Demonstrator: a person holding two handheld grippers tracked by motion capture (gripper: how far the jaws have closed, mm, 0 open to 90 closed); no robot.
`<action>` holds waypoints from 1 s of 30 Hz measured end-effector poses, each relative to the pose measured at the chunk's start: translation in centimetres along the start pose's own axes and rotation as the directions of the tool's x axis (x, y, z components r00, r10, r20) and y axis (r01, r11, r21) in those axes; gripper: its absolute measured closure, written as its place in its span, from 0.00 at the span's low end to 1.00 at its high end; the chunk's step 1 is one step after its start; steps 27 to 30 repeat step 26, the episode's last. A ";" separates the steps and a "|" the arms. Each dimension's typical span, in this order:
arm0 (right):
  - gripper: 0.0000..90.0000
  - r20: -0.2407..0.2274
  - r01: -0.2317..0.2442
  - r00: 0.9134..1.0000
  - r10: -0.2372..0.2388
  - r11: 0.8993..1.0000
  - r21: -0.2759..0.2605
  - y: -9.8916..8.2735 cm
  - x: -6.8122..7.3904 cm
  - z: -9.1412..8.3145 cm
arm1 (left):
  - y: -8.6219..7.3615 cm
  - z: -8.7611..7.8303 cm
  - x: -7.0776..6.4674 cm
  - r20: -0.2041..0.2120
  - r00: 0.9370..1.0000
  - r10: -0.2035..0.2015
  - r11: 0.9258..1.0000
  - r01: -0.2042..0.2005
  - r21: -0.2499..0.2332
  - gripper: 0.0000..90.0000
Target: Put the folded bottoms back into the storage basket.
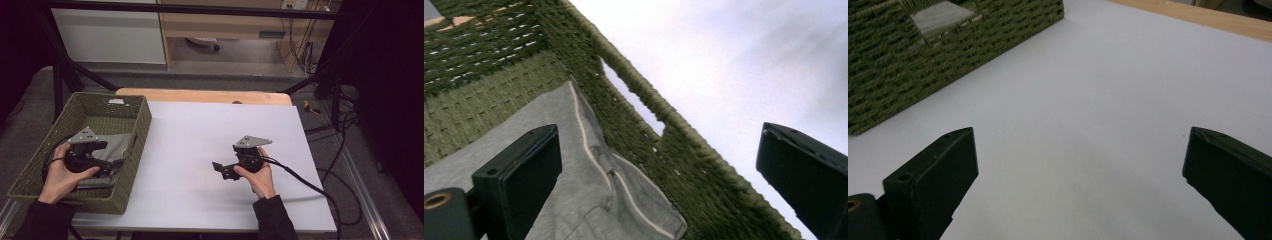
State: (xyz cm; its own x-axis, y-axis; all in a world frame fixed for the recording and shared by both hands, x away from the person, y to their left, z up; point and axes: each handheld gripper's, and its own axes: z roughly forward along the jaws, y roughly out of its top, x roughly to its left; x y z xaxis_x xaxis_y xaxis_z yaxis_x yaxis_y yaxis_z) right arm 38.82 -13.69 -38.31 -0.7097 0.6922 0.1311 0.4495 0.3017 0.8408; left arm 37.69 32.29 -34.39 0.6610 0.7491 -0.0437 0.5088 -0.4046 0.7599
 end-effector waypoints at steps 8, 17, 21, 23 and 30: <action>0.02 0.028 -0.022 0.999 0.021 0.999 0.024 -2.2 -1.9 -1.8 | -0.2 0.8 -0.6 0.017 1.000 0.016 1.000 -0.016 0.005 0.04; 0.02 0.075 -0.058 0.996 0.055 0.998 0.030 -4.9 -4.4 -3.7 | -0.3 1.4 -1.1 0.028 0.999 0.032 0.999 -0.032 0.012 0.04; 0.02 0.097 -0.040 0.995 0.036 0.998 0.039 -5.9 -5.0 -4.2 | -0.3 1.5 -1.2 0.031 0.999 0.039 0.999 -0.040 0.015 0.04; 0.02 0.094 -0.047 0.995 0.043 0.998 0.036 -6.2 -5.1 -4.2 | -0.3 1.5 -1.3 0.033 0.999 0.038 0.999 -0.038 0.016 0.04; 0.02 0.097 -0.052 0.994 0.049 0.998 0.033 -6.3 -5.2 -4.3 | -0.3 1.6 -1.3 0.035 0.999 0.042 0.999 -0.043 0.016 0.04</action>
